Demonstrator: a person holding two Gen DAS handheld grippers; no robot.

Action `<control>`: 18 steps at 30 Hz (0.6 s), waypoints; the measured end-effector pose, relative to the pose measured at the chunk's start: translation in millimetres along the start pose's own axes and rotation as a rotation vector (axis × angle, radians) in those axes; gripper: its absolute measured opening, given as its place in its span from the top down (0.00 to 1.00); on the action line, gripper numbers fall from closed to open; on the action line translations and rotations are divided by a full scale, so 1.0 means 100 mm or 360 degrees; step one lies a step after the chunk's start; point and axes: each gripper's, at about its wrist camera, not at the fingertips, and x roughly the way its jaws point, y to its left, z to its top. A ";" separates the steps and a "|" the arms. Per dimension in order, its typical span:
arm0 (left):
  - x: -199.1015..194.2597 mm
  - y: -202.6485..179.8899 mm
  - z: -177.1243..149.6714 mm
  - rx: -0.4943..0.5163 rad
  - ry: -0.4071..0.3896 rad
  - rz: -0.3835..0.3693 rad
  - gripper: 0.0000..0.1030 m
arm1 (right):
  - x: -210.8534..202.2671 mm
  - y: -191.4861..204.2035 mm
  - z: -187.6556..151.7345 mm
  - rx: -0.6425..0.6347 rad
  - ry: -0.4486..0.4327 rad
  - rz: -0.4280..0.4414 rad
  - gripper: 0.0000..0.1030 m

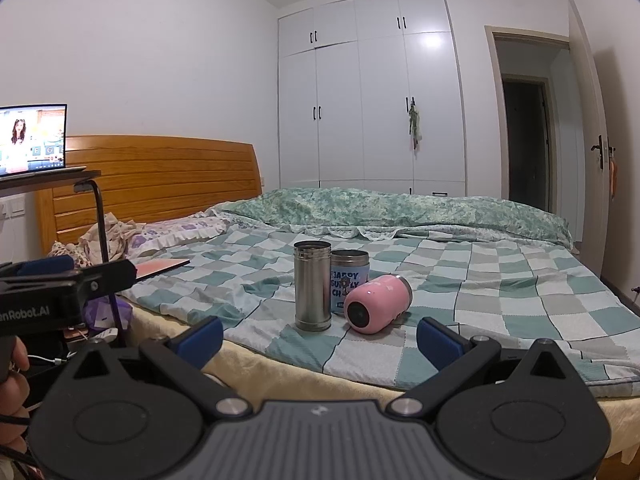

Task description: Flip cup upright

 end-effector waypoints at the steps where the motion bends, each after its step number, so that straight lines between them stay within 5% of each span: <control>1: 0.00 0.00 0.00 -0.0001 0.0000 0.0000 0.00 | 0.00 0.00 0.00 0.0000 0.0000 0.0000 0.00; 18: 0.02 0.00 0.00 -0.0006 0.0015 -0.0003 0.00 | 0.02 0.01 -0.03 0.0011 0.0010 0.0000 0.00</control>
